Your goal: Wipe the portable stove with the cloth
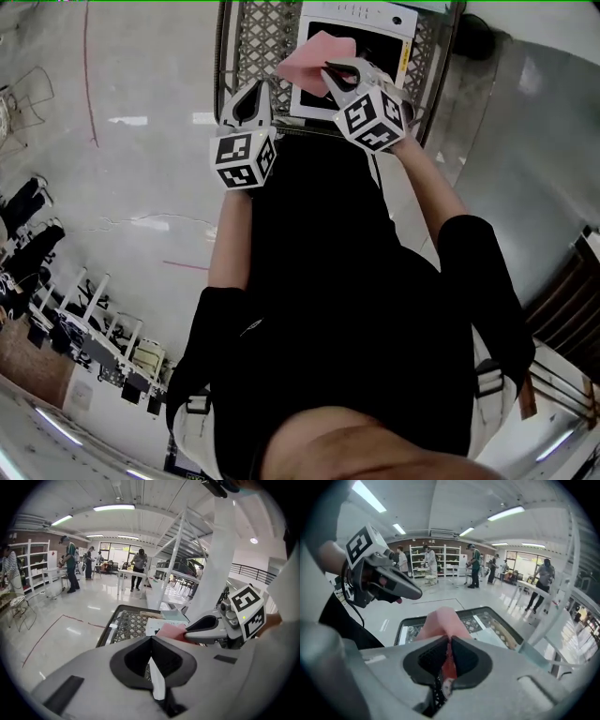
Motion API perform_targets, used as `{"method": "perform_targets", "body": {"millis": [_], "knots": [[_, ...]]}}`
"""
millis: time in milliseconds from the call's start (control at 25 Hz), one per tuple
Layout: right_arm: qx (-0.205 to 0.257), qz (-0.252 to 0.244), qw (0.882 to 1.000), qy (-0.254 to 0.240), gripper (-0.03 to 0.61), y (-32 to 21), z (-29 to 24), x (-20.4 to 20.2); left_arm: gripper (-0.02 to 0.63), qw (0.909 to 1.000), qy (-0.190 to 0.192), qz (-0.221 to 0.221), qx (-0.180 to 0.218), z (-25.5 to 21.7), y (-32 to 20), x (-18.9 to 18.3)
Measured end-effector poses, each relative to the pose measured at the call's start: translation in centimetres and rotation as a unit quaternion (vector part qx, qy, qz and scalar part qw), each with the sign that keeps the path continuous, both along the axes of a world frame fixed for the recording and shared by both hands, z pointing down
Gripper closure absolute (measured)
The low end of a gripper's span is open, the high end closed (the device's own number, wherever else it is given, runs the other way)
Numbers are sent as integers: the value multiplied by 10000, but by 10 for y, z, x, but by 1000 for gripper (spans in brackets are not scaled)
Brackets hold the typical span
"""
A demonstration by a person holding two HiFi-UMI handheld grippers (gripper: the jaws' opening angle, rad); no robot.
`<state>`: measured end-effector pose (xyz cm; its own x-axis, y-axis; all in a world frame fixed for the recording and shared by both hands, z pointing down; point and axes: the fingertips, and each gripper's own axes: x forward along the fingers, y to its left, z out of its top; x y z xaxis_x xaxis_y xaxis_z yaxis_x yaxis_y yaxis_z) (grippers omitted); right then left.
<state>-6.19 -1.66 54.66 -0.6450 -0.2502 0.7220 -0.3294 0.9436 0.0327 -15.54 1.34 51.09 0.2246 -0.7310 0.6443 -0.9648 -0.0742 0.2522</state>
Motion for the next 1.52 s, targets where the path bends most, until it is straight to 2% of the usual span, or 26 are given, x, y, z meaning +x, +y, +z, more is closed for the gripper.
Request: {"method": "perform_targets", "body": {"millis": [160, 320, 520, 720, 1120, 1520], "knots": [[-122, -598, 9981, 17, 555, 40, 3, -57, 614, 9992, 97, -388, 44, -8, 24, -33], [-247, -902, 9951, 331, 555, 71, 27, -87, 614, 9983, 203, -550, 12, -9, 40, -60], [-397, -1038, 9907, 785, 555, 112, 67, -92, 614, 9982, 319, -510, -40, -1, 60, -76], [-201, -1150, 9840, 1347, 554, 129, 92, -73, 614, 9990, 394, -216, -15, 2, 59, -72], [-315, -179, 9870, 1564, 554, 120, 97, -24, 614, 9964, 448, 716, 10, -2, 36, -37], [-408, 795, 9845, 1510, 554, 104, 100, 26, 614, 9860, 440, 1606, -8, -3, 14, 19]]}}
